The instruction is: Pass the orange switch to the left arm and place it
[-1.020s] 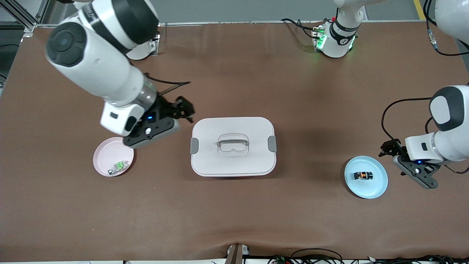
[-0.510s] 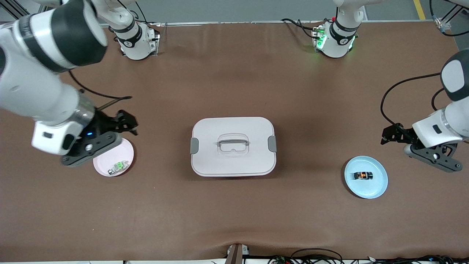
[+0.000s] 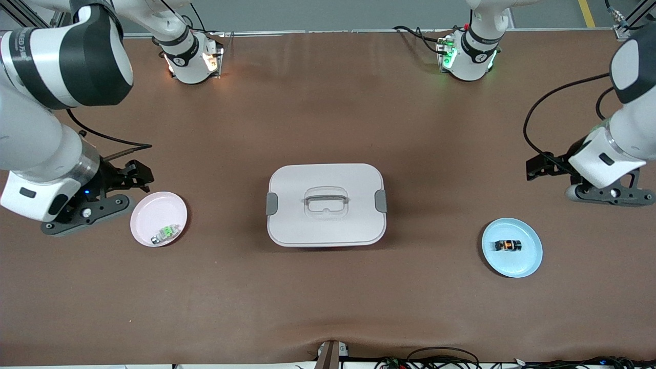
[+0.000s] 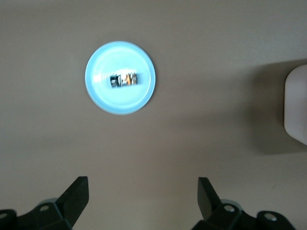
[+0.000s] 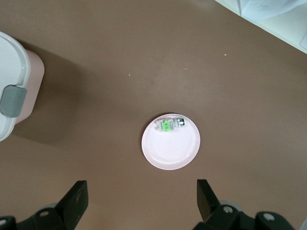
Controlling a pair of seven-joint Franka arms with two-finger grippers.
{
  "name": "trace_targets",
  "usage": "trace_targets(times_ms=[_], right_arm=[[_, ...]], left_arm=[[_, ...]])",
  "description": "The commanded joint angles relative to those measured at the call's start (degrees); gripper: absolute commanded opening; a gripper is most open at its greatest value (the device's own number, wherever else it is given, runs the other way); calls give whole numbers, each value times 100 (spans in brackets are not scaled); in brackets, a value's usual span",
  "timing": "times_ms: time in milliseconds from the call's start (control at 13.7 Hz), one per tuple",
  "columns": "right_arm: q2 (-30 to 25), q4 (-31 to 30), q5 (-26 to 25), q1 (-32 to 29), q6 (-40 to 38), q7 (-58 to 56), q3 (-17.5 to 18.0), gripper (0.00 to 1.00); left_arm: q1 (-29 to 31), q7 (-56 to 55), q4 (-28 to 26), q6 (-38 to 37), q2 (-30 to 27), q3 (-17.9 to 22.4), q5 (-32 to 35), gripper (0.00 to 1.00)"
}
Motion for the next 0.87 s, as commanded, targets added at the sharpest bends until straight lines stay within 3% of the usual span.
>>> trace_targets(times_ms=[0,146,364,802], right_arm=[[-264,-163,-57,-128,-51,725,-41,100],[-308,-172,57,-312,19,1220,-41,100],[-264,-172,786,-936,64,1152,-41,100],[-308,-488,664,-955,-15,553,-50,100]], left_arm=[[76,-288,-98,-187,-351,-31,129,100],[76,-349,-81,-196,-405,-39,120,100],[67,-463,-90,-266,-563,-74,85,100],[85,-340,139,-257,-563,-66,67,100]])
